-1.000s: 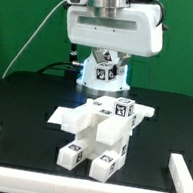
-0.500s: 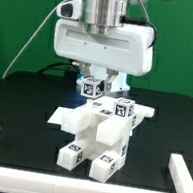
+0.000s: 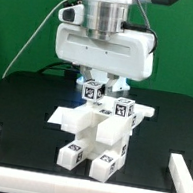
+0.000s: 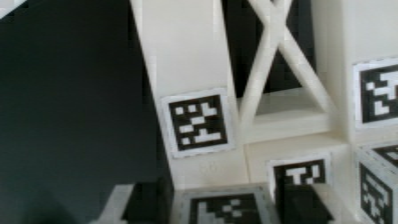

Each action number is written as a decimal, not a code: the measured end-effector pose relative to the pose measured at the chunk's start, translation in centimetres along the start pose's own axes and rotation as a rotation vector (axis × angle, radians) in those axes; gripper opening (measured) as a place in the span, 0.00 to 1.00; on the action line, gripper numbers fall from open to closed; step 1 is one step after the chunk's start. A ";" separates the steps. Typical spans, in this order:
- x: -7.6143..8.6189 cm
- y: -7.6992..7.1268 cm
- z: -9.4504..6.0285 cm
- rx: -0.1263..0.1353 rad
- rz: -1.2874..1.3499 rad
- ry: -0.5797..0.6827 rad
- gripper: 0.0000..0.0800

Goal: Assemble chair

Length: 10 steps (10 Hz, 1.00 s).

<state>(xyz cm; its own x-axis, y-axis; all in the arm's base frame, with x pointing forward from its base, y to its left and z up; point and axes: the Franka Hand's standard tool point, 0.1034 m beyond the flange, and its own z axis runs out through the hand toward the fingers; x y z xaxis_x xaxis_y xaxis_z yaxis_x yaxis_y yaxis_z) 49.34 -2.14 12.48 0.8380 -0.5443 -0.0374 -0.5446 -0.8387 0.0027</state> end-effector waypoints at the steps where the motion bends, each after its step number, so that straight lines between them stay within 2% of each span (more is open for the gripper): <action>1: 0.1 0.1 0.1 0.001 0.000 0.010 0.36; 5: 0.2 0.3 0.9 -0.013 -0.002 0.022 0.36; 8: 0.3 0.1 0.9 -0.012 -0.005 0.028 0.36; 9: 0.3 0.1 0.9 -0.012 -0.005 0.028 0.42; 10: 0.3 0.1 0.9 -0.012 -0.005 0.028 0.59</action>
Offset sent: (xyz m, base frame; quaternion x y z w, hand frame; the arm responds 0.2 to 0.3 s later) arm 0.0008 0.0006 -0.0086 -0.0012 0.0118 -0.0002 0.9999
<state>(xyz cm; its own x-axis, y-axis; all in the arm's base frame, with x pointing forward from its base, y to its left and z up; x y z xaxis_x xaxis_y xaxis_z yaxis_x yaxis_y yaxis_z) 49.49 -2.39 11.59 0.8414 -0.5404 -0.0095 -0.5402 -0.8414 0.0148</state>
